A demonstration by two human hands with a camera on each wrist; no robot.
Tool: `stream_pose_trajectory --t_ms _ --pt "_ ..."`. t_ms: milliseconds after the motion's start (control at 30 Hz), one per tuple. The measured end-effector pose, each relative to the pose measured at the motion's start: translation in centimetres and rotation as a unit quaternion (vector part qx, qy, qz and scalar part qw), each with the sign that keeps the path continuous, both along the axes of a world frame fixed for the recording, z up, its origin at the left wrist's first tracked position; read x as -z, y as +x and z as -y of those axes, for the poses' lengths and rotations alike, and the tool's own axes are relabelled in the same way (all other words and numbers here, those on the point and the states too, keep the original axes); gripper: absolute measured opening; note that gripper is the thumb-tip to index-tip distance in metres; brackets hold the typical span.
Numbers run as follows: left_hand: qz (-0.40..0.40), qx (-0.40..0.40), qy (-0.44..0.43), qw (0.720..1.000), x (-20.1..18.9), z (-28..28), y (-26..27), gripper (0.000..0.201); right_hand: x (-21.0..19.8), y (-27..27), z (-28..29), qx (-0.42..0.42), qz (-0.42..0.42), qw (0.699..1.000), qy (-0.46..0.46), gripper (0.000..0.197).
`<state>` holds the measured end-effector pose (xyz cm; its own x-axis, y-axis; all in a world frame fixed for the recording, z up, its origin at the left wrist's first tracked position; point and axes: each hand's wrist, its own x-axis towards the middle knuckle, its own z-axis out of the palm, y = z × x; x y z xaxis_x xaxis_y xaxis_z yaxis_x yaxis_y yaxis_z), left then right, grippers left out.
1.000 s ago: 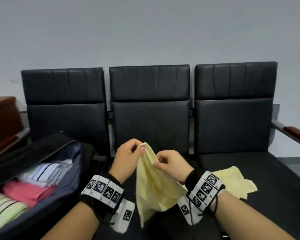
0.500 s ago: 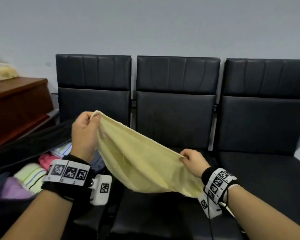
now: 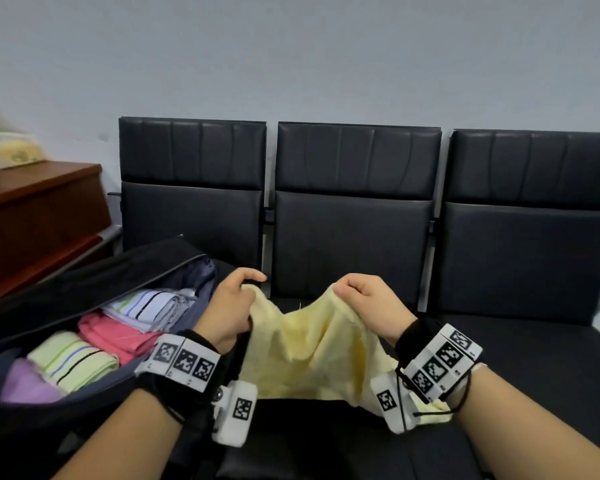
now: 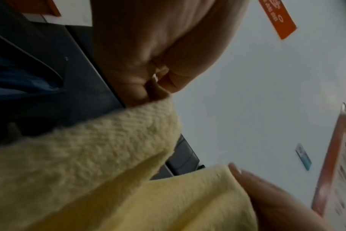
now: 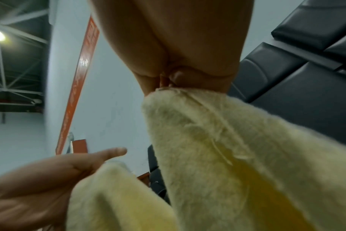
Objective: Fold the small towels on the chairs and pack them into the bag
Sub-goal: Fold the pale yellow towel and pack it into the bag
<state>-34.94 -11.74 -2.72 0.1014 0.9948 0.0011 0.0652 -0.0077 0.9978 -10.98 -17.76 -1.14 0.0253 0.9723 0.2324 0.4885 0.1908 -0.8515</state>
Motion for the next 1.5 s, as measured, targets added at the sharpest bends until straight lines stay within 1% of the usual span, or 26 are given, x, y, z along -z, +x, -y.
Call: stream_pose_trajectory --t_ms 67,133,200,267,333,400,433,567,633,767,833,900,967,1100,1233,1300,1400,1500 --pt "-0.014 0.049 0.009 0.999 -0.6 1.0 1.1 0.044 -0.7 -0.7 0.4 -0.027 0.011 1.000 -0.001 0.024" --pt "-0.040 0.098 0.029 0.994 -1.3 2.0 2.2 0.041 -1.2 -1.2 0.9 -0.058 0.022 0.998 -0.002 0.018" --pt "-0.070 0.146 0.059 0.985 -1.6 2.7 3.0 0.030 -1.4 -1.6 1.2 -0.090 0.020 0.996 0.002 0.015" --pt "-0.086 0.200 0.096 0.971 -1.8 3.1 3.5 0.015 -1.6 -1.7 1.4 -0.107 0.020 0.994 0.008 0.014" --pt "-0.129 0.230 0.150 0.953 -1.9 3.3 3.6 0.014 -1.5 -1.7 1.7 -0.120 0.026 0.992 0.018 0.013" --pt "-0.190 0.231 0.202 0.933 -2.0 3.4 3.7 0.011 -1.5 -1.8 1.9 -0.126 0.046 0.991 0.027 0.013" --pt "-0.203 0.223 0.213 0.929 -2.0 3.4 3.8 0.009 -1.4 -1.8 1.9 -0.124 0.056 0.990 0.033 0.013" --pt "-0.214 0.145 0.222 0.940 -1.8 3.1 4.0 0.010 -0.9 -1.8 1.8 -0.080 0.079 0.992 0.056 0.011" --pt "-0.209 0.128 0.234 0.941 -1.9 3.2 4.0 0.011 -0.6 -1.6 1.8 -0.061 0.115 0.990 0.051 0.012" --pt "-0.167 0.080 0.253 0.949 -2.5 3.1 3.5 0.013 0.4 -0.4 1.9 -0.018 0.237 0.971 -0.015 0.011" --pt "-0.140 0.031 0.251 0.957 -2.7 2.5 2.6 0.013 1.0 1.0 1.9 0.025 0.273 0.960 -0.050 0.008" --pt "-0.117 -0.029 0.244 0.962 -2.9 1.7 1.3 0.016 1.5 2.5 2.0 0.064 0.291 0.952 -0.075 0.009" --pt "-0.099 -0.071 0.232 0.965 -3.2 1.0 0.0 0.019 1.8 4.0 2.0 0.094 0.291 0.948 -0.093 0.012" --pt "-0.075 -0.121 0.223 0.964 -3.5 0.1 -1.6 0.021 2.6 6.2 1.8 0.137 0.270 0.949 -0.086 0.018" --pt "-0.062 -0.164 0.213 0.961 -3.4 -1.0 -2.8 0.021 3.2 7.1 1.4 0.142 0.261 0.951 -0.088 0.015" --pt "-0.058 -0.186 0.212 0.958 -3.3 -1.5 -3.4 0.022 3.4 7.4 1.3 0.144 0.254 0.952 -0.087 0.016" --pt "-0.060 -0.202 0.211 0.955 -3.1 -2.3 -4.1 0.022 3.7 7.9 1.4 0.153 0.217 0.960 -0.093 0.020" --pt "-0.075 -0.216 0.205 0.952 -3.0 -2.8 -4.3 0.022 3.4 7.8 1.6 0.147 0.148 0.973 -0.098 0.015"
